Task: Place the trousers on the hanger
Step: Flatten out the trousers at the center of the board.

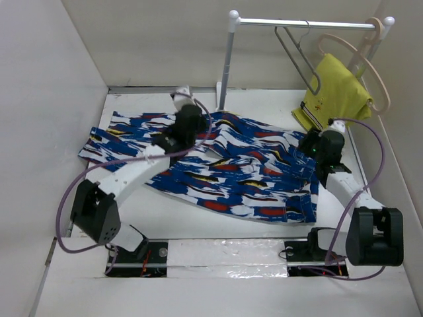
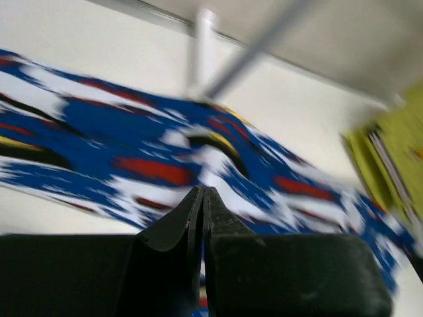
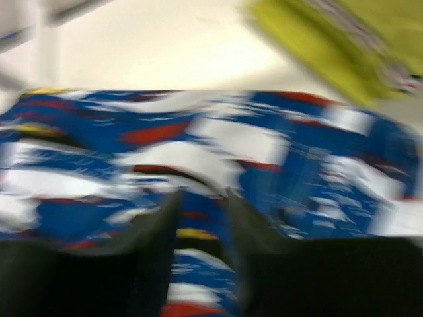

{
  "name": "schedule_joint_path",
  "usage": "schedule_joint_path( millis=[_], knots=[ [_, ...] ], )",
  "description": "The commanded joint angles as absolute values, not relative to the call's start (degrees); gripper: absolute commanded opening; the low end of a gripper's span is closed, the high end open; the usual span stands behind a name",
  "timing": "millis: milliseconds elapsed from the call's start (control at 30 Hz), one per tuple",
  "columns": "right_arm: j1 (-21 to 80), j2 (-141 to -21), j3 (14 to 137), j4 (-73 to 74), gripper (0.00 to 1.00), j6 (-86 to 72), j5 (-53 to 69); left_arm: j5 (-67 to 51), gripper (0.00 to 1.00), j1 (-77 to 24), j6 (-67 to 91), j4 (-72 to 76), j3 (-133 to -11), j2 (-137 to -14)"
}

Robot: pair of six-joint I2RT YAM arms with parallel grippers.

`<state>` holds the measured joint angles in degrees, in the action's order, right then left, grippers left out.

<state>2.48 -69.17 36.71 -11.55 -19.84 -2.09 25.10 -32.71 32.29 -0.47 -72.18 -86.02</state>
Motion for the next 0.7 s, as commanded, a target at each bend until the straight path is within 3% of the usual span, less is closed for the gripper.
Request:
schedule_joint_path(
  millis=[0, 67, 100, 300, 467, 667],
  knots=[
    [-5.00, -69.43, 34.11, -15.12, 0.61, -24.52, -2.11, 19.52, 0.00, -39.62, 35.86, 10.09, -60.78, -79.73],
    [-7.55, -71.27, 34.01, -14.42, 0.74, -25.39, -2.20, 18.03, 0.00, -43.83, 35.95, 13.70, -57.23, -77.62],
    [-9.65, -71.89, 33.93, -14.59, 0.75, -26.01, -1.94, 18.28, 0.00, -45.25, 35.60, 14.06, -54.43, -77.09],
    [-17.92, -78.12, 33.75, -17.14, 0.75, -29.70, 5.70, 21.27, 0.05, -57.28, 29.90, 20.55, -44.58, -73.13],
    [-22.40, -83.58, 36.03, -15.12, 0.71, -30.58, 9.31, 19.08, 0.16, -58.36, 27.87, 27.59, -39.21, -70.41],
    [-24.52, -88.67, 41.21, -10.21, 0.67, -27.26, 13.71, 20.03, 0.16, -58.36, 23.74, 32.25, -35.07, -68.12]
  ],
)
